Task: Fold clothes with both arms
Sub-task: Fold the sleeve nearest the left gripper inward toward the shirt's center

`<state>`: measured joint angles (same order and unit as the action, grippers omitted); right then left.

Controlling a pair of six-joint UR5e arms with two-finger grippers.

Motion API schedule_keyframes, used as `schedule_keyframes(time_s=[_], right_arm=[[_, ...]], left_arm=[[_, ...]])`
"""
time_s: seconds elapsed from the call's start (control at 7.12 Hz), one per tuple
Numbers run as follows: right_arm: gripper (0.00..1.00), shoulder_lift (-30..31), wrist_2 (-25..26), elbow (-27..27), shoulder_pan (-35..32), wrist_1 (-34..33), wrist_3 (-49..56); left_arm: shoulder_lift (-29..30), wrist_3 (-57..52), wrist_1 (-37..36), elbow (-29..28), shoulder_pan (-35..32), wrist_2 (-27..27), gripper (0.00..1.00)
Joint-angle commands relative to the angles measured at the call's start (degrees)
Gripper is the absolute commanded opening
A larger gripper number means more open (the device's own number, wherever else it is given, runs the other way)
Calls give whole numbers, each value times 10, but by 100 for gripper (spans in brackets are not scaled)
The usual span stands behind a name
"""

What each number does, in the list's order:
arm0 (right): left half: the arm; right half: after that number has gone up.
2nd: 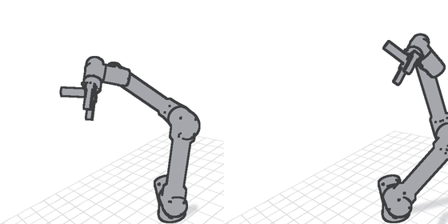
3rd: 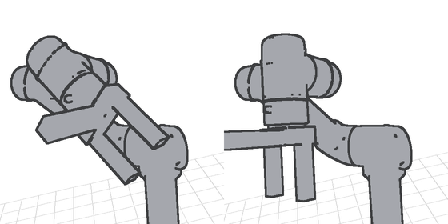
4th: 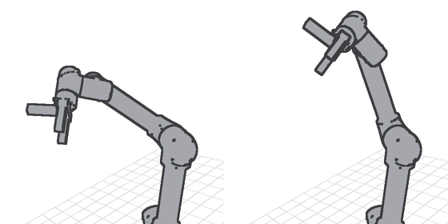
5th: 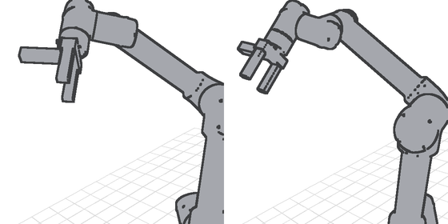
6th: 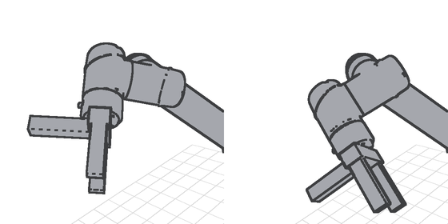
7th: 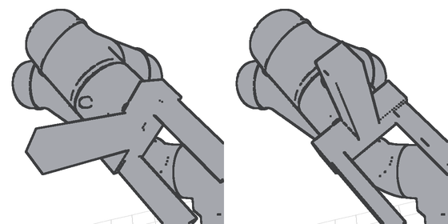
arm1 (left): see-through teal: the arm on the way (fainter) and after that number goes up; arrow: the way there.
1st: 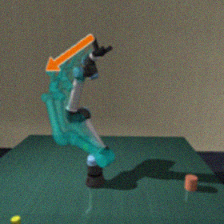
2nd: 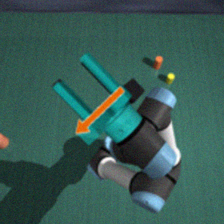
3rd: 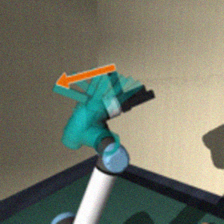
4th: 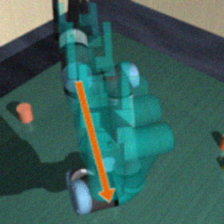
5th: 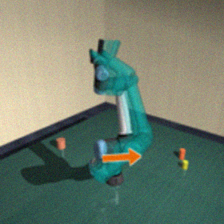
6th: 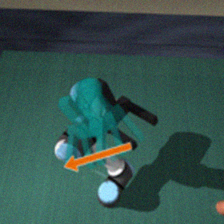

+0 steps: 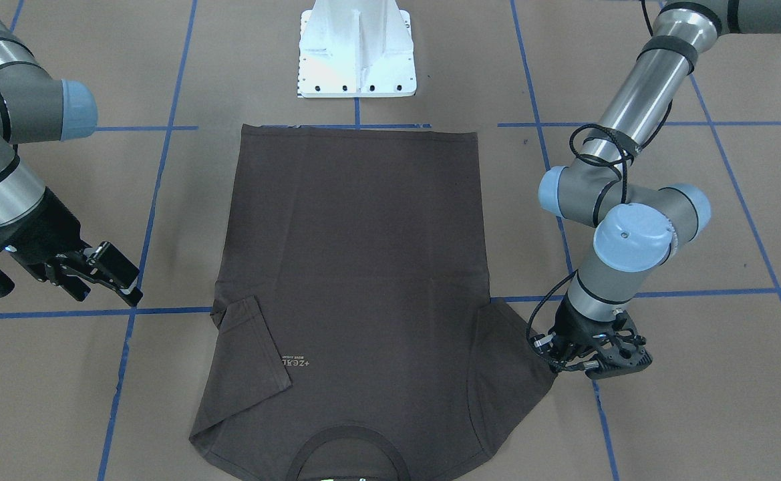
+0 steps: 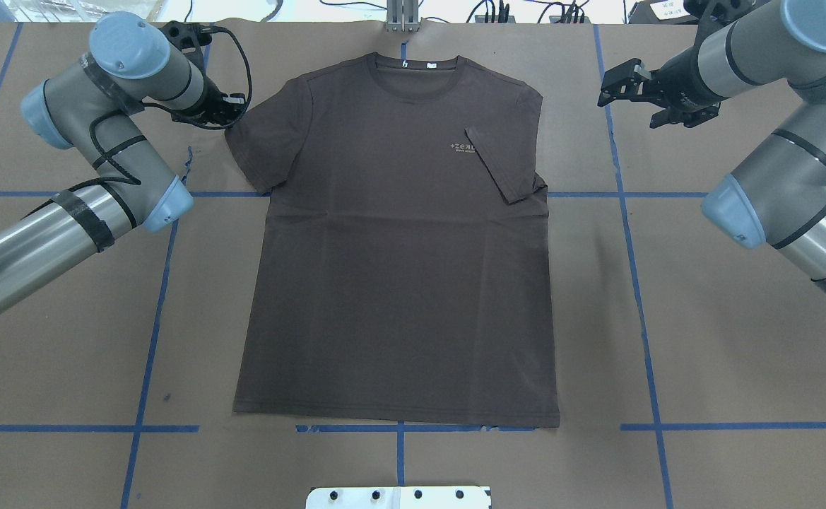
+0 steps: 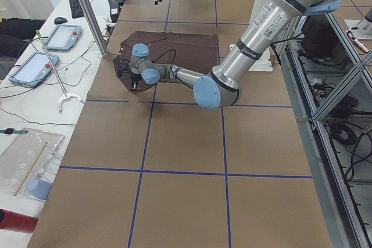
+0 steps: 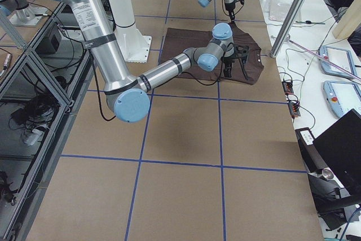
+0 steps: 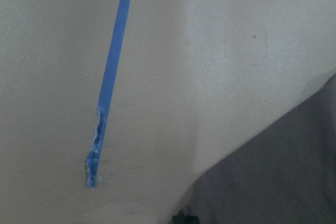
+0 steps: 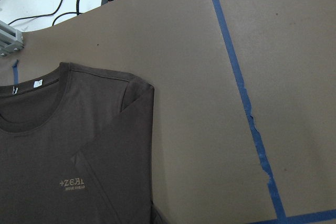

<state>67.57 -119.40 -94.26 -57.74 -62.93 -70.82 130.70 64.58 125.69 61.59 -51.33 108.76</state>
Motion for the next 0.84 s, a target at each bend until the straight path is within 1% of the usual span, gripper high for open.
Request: schedule_keyframes(time_s=[0.0, 0.14, 0.28, 0.7], right_arm=[[100, -1, 0, 3, 3, 0, 1], [100, -1, 0, 3, 3, 0, 0], [100, -2, 0, 3, 3, 0, 1], [100, -1, 0, 4, 5, 0, 1]], left_arm=[[23, 40, -8, 11, 0, 1, 0], [56, 85, -19, 9, 8, 1, 0], [81, 125, -25, 2, 42, 0, 0], [92, 126, -18, -36, 44, -3, 0]])
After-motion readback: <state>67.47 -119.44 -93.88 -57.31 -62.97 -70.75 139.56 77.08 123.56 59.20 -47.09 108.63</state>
